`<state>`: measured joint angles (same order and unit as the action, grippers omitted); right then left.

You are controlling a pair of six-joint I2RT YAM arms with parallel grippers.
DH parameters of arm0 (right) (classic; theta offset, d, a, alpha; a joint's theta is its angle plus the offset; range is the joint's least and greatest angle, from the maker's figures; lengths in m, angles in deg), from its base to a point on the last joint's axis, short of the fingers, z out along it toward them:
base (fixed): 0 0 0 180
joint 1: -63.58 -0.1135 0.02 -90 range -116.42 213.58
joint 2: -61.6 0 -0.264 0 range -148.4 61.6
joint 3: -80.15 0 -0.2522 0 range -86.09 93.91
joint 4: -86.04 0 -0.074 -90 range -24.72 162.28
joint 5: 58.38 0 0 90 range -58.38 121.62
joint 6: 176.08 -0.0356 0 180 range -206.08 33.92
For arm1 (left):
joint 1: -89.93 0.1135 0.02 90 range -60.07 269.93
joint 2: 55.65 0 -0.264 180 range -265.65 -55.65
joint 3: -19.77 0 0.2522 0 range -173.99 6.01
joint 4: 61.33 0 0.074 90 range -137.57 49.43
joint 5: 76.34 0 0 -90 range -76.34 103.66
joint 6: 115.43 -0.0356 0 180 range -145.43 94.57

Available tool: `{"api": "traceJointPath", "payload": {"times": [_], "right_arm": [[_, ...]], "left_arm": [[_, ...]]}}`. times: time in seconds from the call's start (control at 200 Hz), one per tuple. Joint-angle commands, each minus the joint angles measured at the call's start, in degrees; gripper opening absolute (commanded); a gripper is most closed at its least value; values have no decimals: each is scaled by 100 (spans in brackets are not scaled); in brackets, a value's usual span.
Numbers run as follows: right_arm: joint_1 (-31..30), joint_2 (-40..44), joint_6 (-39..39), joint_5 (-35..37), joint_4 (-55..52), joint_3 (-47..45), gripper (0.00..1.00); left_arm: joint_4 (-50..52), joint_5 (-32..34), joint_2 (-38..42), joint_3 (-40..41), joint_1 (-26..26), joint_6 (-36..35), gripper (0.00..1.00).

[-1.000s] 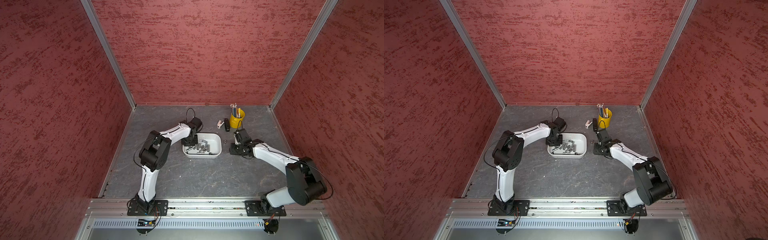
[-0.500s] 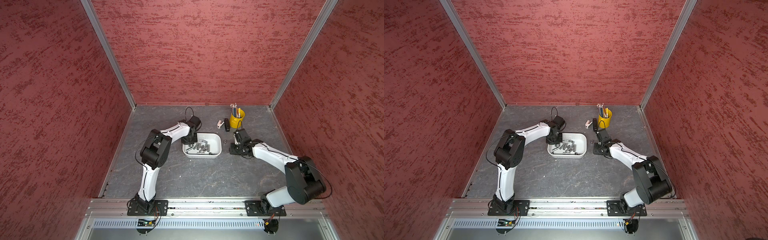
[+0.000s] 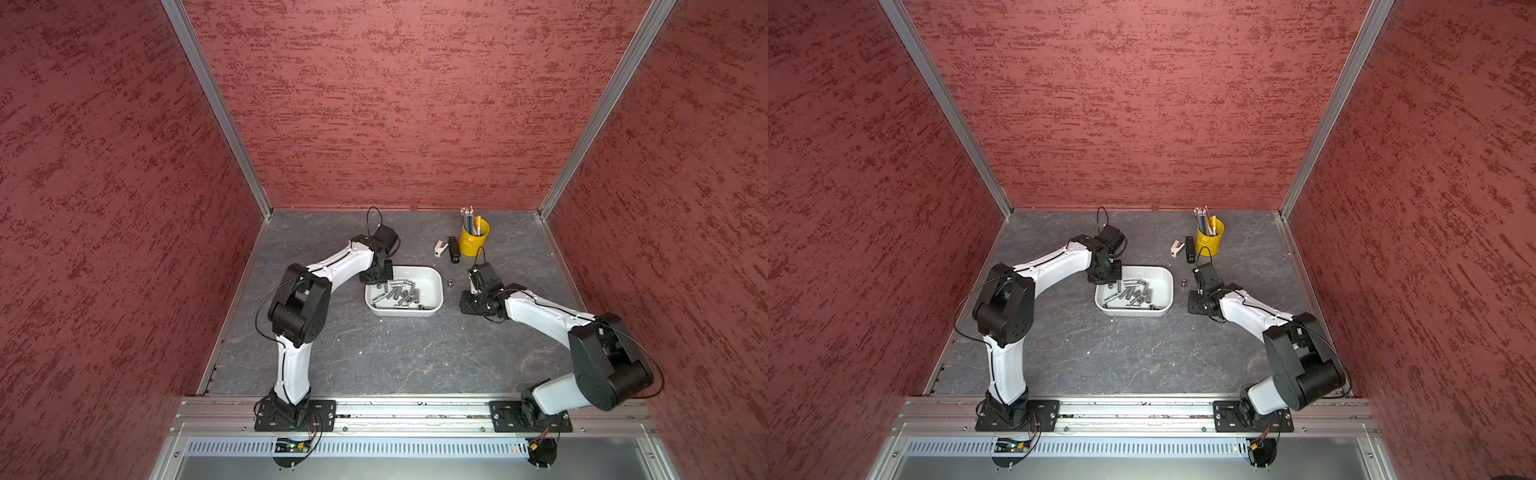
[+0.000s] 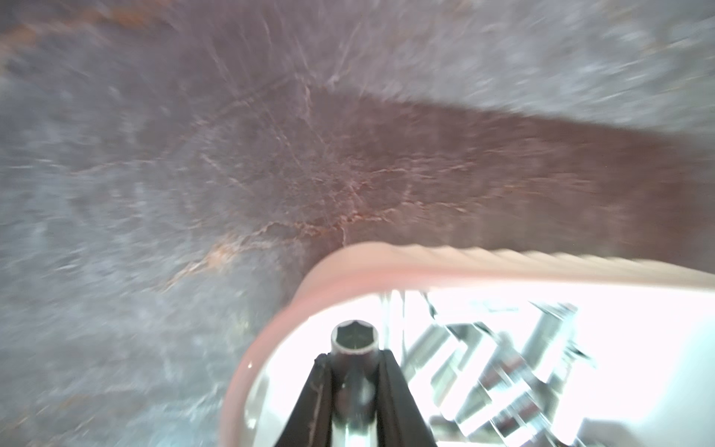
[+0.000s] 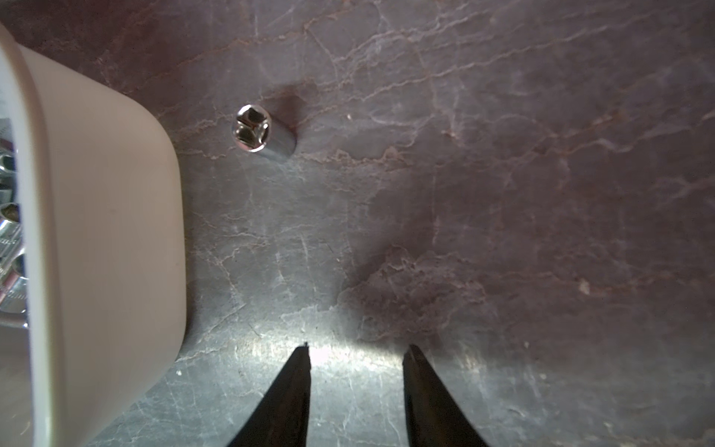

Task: Take out the socket from the storage box
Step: Pick up the socket head from the storage box, then place the socket head at the center of the board.

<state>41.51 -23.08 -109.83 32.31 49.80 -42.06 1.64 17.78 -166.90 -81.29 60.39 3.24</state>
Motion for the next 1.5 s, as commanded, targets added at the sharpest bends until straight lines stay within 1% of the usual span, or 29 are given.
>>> {"api": "traceJointPath", "payload": {"times": [0.0, 0.145, 0.321, 0.416, 0.491, 0.611, 0.726, 0.882, 1.127, 1.277, 1.453, 1.493], "right_arm": [[-1, 252, -78, 131, 217, -55, 43], [-3, 200, -67, 122, 209, -31, 43], [1, 199, -77, 125, 235, -47, 43], [1, 154, -78, 107, 222, -13, 43], [4, 154, -73, 102, 218, -5, 43], [1, 154, -84, 101, 217, -9, 43], [0, 154, -77, 114, 222, -19, 43], [-4, 154, -81, 116, 209, -11, 43], [5, 154, -86, 89, 208, 7, 44], [1, 154, -80, 88, 211, 6, 44], [-1, 154, -78, 81, 200, 12, 45], [2, 154, -75, 80, 202, 17, 45]], "left_arm": [[206, -27, 621, 149, 23, -46, 0], [238, -14, 1420, 801, 190, 49, 0], [185, -98, 2503, 1827, 631, 125, 0], [50, -221, 2905, 2420, 864, 170, 0], [-186, -335, 3061, 2870, 1020, 207, 0], [-658, -610, 2905, 3310, 1142, 260, 0], [-1094, -735, 2510, 3451, 1138, 344, 1], [-1553, -810, 1995, 3493, 992, 432, 2], [-1687, -693, 1531, 3403, 796, 514, 7], [-1702, -666, 1420, 3400, 792, 535, 17], [-1624, -652, 1460, 3369, 786, 500, 36], [-1614, -650, 1486, 3376, 783, 494, 38]]}}
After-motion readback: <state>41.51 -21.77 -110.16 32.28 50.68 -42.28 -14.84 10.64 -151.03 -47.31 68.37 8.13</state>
